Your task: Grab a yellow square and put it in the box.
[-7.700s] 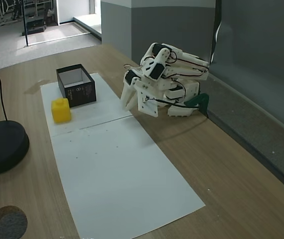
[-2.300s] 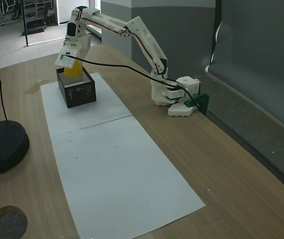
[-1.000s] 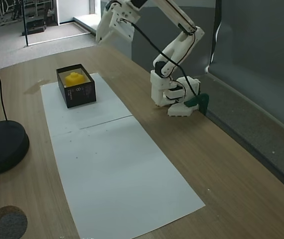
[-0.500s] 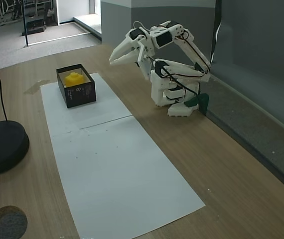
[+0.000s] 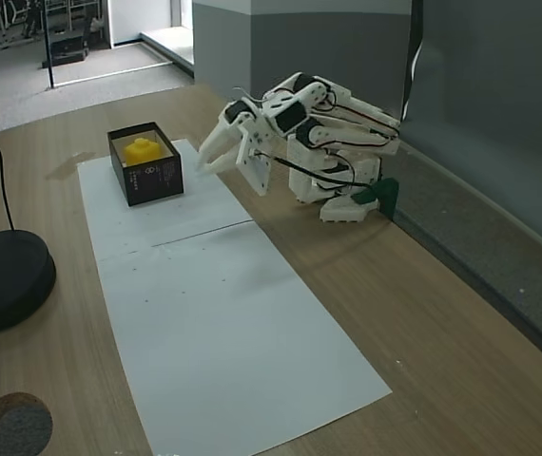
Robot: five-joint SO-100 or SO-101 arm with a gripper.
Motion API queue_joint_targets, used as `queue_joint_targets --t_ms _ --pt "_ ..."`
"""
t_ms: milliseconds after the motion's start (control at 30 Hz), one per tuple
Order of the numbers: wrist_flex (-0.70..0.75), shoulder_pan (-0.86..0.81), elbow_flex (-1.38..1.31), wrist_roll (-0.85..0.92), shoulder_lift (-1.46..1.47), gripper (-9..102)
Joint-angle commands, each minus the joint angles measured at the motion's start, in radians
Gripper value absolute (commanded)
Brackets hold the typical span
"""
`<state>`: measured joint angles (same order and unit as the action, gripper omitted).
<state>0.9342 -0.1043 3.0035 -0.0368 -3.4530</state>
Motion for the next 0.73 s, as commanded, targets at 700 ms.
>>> queue_joint_targets --t_ms 700 --pt "0.357 0.104 -0.005 -0.008 -0.018 0"
